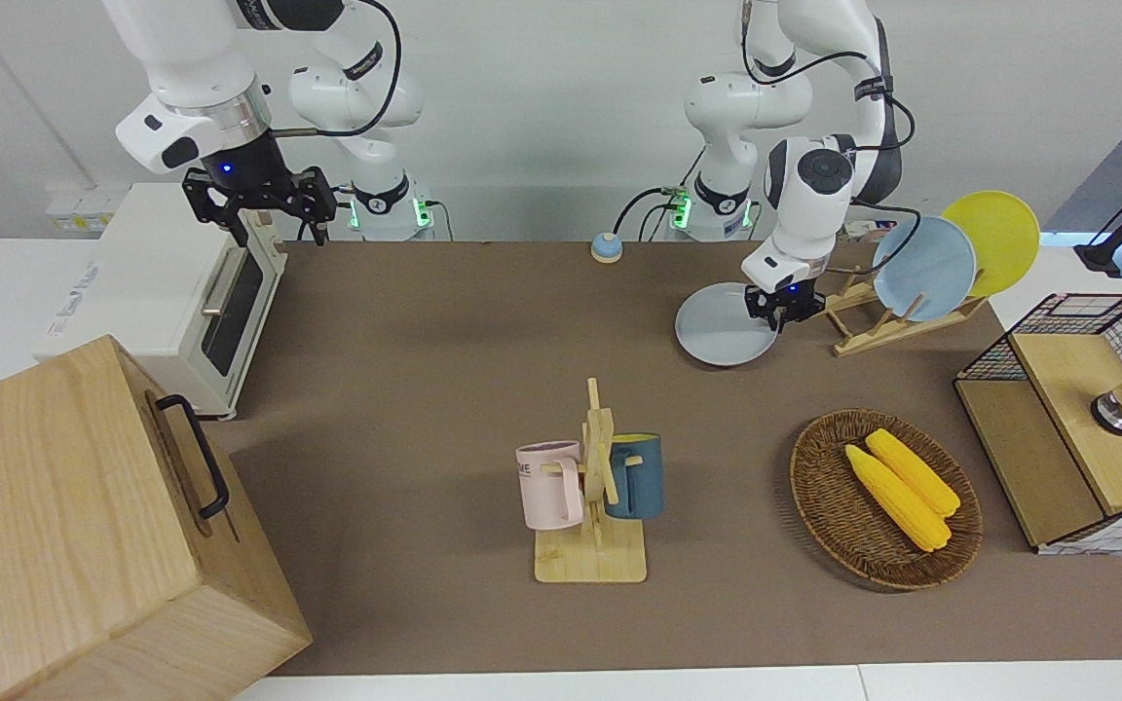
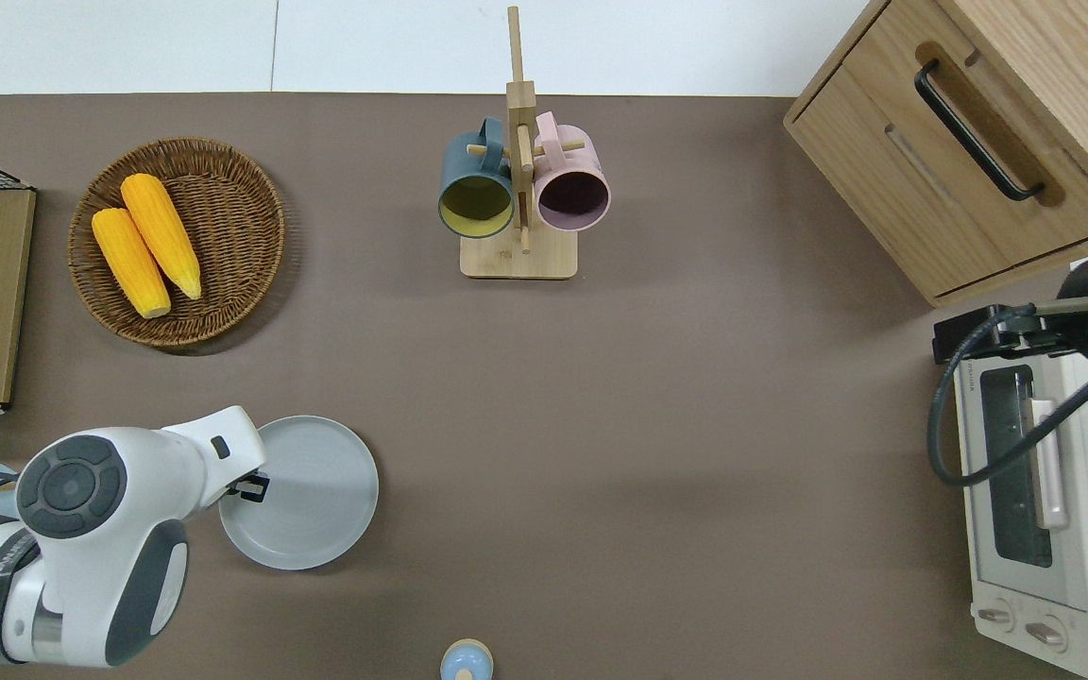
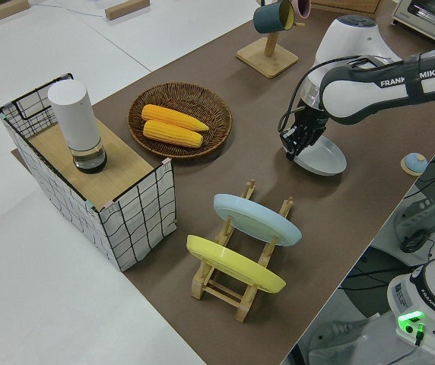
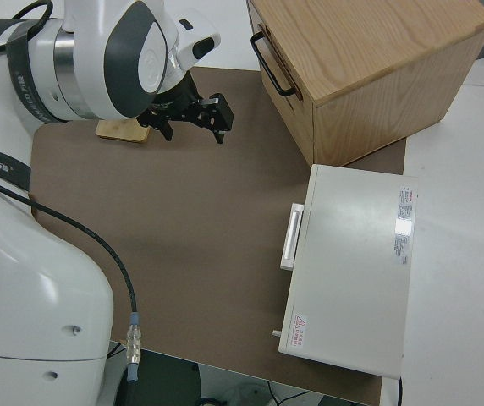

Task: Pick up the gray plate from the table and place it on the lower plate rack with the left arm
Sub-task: 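Lift the gray plate with the left gripper and tilt it upright, then carry the upright gray plate toward the wooden plate rack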

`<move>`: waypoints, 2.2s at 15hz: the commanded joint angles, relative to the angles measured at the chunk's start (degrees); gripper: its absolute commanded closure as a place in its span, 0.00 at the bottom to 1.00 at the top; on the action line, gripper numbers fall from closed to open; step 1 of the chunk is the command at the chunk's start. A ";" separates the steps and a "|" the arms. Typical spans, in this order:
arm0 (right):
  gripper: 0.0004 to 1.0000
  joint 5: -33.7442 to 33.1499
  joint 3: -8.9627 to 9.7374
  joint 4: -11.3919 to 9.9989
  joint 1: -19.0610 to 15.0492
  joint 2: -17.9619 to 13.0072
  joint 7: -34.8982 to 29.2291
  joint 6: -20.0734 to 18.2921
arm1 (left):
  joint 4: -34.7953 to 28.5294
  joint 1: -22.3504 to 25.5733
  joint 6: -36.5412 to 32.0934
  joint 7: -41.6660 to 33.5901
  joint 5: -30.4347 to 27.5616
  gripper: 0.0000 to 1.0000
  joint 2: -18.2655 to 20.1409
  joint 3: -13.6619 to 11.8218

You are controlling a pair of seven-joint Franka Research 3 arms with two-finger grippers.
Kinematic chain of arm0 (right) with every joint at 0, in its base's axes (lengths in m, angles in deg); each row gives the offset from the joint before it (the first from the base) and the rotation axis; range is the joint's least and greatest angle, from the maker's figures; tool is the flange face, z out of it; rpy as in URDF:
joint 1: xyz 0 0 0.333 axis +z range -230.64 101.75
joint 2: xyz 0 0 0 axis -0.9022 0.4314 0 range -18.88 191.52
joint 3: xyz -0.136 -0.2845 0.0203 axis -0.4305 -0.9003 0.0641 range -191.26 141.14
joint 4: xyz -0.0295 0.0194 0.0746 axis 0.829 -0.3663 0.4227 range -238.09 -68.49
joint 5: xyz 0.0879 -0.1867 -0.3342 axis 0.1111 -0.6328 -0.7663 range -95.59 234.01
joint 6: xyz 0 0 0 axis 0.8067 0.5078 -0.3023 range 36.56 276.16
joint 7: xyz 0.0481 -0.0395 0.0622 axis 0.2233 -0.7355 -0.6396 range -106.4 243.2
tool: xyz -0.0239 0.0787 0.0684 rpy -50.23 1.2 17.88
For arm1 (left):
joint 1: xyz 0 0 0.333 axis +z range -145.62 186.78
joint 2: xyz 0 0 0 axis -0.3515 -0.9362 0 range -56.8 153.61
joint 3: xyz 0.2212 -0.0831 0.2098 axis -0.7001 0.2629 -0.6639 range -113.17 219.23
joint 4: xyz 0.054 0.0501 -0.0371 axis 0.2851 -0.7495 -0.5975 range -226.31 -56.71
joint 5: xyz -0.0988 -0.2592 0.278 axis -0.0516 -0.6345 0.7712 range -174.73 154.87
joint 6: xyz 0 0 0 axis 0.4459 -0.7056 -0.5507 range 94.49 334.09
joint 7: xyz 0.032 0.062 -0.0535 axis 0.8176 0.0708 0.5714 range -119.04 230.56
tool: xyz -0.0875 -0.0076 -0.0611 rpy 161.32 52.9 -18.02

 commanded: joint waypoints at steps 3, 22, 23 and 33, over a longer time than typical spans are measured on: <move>0.02 0.15 -0.34 0.37 0.42 0.02 -0.22 -0.05 | 2.22 -0.73 -8.61 0.01 0.24 1.00 4.89 -0.64; 0.02 0.15 -0.34 0.37 0.42 0.02 -0.22 -0.14 | 23.57 -0.03 -39.38 0.01 -2.75 1.00 9.65 -3.01; 0.02 0.15 -0.34 0.37 0.42 0.02 -0.22 -0.05 | 24.10 -0.03 -39.73 0.01 -2.75 1.00 9.65 -3.19; 0.02 0.15 -0.34 0.37 0.42 0.02 -0.22 -0.05 | 28.24 0.32 -41.40 2.02 10.94 1.00 9.56 -4.86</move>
